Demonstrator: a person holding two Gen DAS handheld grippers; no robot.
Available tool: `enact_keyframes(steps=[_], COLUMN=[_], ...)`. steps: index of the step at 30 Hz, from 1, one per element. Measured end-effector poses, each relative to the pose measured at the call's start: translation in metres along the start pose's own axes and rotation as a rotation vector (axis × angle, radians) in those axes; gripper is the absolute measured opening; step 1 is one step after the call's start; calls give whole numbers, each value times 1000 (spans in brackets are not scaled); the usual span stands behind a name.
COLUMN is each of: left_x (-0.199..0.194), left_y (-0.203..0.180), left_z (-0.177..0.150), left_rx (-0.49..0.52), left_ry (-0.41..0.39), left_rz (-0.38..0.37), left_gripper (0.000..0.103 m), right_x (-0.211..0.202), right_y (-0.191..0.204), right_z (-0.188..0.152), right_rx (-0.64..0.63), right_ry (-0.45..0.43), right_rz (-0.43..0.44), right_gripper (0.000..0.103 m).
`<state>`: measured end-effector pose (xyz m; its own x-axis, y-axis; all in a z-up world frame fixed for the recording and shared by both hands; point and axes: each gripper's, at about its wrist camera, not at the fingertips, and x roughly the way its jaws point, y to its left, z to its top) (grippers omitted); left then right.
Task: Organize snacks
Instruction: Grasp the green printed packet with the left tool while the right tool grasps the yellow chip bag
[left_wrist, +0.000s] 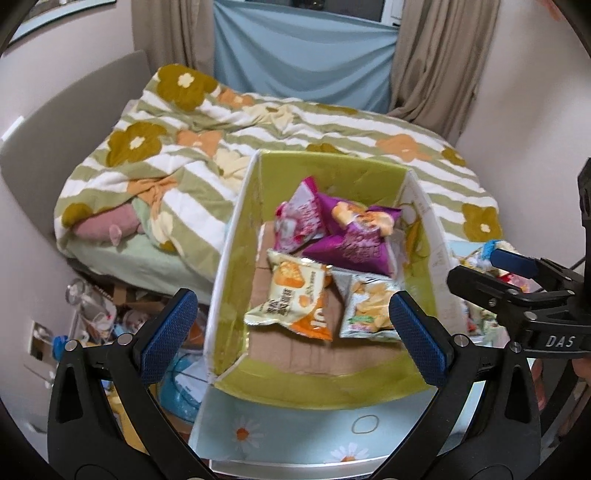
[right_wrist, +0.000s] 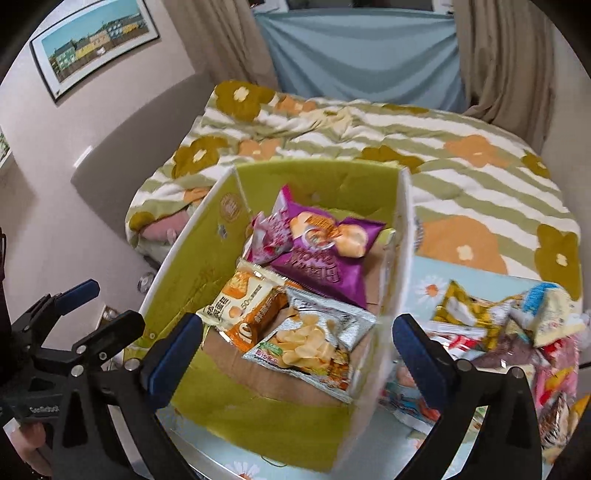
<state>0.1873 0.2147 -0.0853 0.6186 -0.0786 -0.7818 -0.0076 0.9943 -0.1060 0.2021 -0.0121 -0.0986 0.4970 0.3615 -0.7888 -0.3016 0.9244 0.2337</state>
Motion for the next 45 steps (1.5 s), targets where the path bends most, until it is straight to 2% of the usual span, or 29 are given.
enact_keyframes(steps=[8,14,22,26,30,37,41,45], left_x=[-10,-14,-5,3,18,54,79,104], left_y=[-35,-90,-180,-228,-266,-302,-316,-333], left_z=[-1,-8,-30,-45,-61,-83,-91,-100], left_rx=[43,114,118,142,141,134,121,154], left_ry=[-12,-17,19,39,65,84,87,84], left_rz=[-97,-126,-189,-177,-163,-78,-54,-4], left_gripper=[103,103,103,103,103,103,103,103], right_x=[-54,-96,-146,-164,-174,-172,-157,-140], right_y=[-23,-59,-135,-175,-218,-278,-308,-330], right_z=[-19,-42,-80,-102,-124,-155,-168,-182], right_rx=[78,128,193,204,242,282,287,298], right_ry=[-87,-150,-172,-170,-144,-107,-71,-46], right_rz=[-75,-145,-223,-277,-272,-246,-226,-199], right_gripper=[102,102,102,102,102,102,103,103])
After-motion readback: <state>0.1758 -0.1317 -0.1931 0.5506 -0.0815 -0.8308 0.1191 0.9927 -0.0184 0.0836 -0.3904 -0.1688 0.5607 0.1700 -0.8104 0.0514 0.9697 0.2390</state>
